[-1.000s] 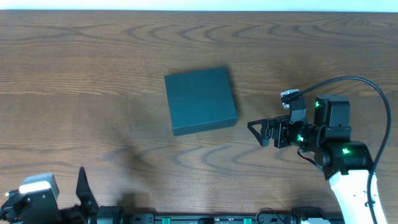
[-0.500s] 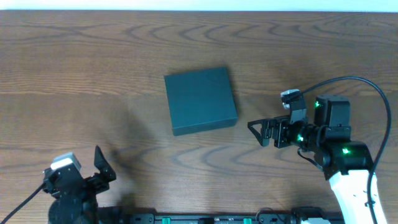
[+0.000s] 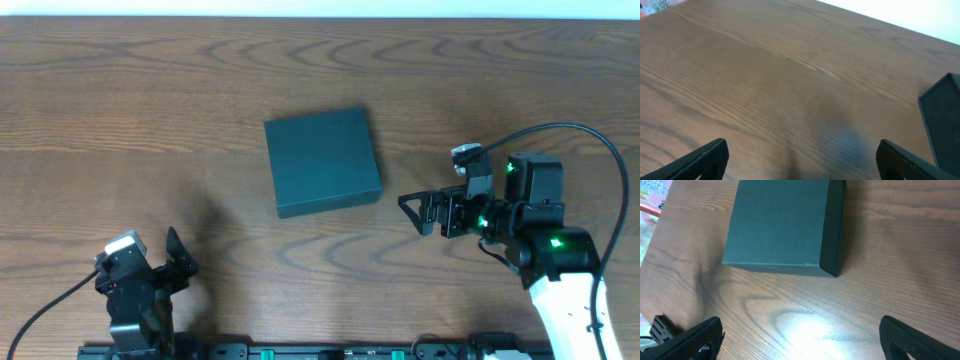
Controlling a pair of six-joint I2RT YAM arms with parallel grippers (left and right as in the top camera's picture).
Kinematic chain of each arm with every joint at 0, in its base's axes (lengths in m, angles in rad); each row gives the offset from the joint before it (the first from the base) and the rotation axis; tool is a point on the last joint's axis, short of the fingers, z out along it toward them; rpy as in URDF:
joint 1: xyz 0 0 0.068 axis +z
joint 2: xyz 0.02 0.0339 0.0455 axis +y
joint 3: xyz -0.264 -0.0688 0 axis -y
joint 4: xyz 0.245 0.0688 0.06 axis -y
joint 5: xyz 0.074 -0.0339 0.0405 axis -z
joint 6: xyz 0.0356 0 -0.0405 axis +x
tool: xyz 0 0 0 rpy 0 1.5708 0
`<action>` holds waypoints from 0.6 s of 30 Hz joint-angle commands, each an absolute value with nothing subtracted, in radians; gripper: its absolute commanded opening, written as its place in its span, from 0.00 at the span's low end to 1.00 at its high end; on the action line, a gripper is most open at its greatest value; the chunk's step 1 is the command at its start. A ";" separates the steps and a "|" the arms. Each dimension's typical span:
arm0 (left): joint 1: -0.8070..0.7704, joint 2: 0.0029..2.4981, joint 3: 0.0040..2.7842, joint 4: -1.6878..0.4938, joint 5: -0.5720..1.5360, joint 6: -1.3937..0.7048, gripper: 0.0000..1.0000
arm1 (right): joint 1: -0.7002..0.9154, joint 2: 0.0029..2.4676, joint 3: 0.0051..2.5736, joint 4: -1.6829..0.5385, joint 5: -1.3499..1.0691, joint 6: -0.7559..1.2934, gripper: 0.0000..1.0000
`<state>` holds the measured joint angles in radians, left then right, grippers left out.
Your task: Pack container
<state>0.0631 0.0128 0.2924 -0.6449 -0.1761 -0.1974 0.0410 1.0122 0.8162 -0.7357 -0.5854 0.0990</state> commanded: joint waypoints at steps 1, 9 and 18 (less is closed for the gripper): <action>0.068 0.004 0.267 -0.626 -0.191 -0.218 0.95 | 0.034 1.007 0.830 -0.734 -0.591 0.103 0.99; 0.068 0.004 0.168 -0.527 -0.190 -0.219 0.95 | 0.034 1.007 0.830 -0.733 -0.591 0.103 0.99; 0.068 0.004 0.134 -0.474 -0.185 -0.244 0.95 | 0.034 1.007 0.830 -0.733 -0.591 0.103 0.99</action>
<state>0.0639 0.0116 0.1539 -0.4740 -0.1757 -0.2356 0.0410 1.0122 0.8162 -0.7353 -0.5854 0.0990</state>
